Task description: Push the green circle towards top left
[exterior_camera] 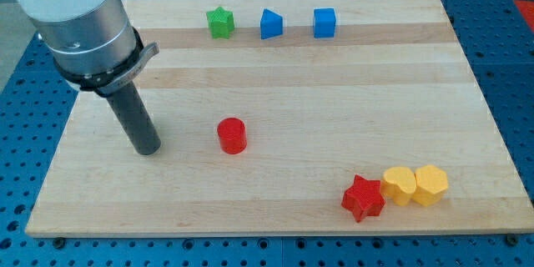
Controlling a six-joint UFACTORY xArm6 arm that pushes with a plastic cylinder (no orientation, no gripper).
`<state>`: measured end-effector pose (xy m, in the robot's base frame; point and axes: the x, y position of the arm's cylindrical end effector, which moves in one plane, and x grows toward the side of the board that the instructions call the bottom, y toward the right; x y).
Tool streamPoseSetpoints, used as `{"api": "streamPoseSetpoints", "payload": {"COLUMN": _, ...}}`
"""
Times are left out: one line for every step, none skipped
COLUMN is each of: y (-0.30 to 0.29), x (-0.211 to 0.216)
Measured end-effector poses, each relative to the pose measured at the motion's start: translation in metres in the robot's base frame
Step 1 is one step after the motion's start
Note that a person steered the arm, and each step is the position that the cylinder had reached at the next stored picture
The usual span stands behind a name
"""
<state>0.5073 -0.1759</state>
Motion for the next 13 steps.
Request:
{"api": "streamPoseSetpoints", "payload": {"y": 0.000, "x": -0.009}}
{"api": "streamPoseSetpoints", "payload": {"y": -0.004, "x": -0.009}}
{"api": "streamPoseSetpoints", "payload": {"y": -0.021, "x": -0.009}}
{"api": "streamPoseSetpoints", "payload": {"y": -0.039, "x": -0.015}}
{"api": "streamPoseSetpoints", "payload": {"y": -0.040, "x": -0.027}}
{"api": "streamPoseSetpoints", "payload": {"y": -0.040, "x": -0.045}}
{"api": "streamPoseSetpoints", "payload": {"y": -0.040, "x": -0.063}}
{"api": "streamPoseSetpoints", "payload": {"y": -0.040, "x": -0.078}}
{"api": "streamPoseSetpoints", "payload": {"y": -0.040, "x": -0.095}}
{"api": "streamPoseSetpoints", "payload": {"y": -0.040, "x": -0.109}}
{"api": "streamPoseSetpoints", "payload": {"y": -0.040, "x": -0.116}}
{"api": "streamPoseSetpoints", "payload": {"y": -0.040, "x": -0.120}}
{"api": "streamPoseSetpoints", "payload": {"y": -0.045, "x": -0.120}}
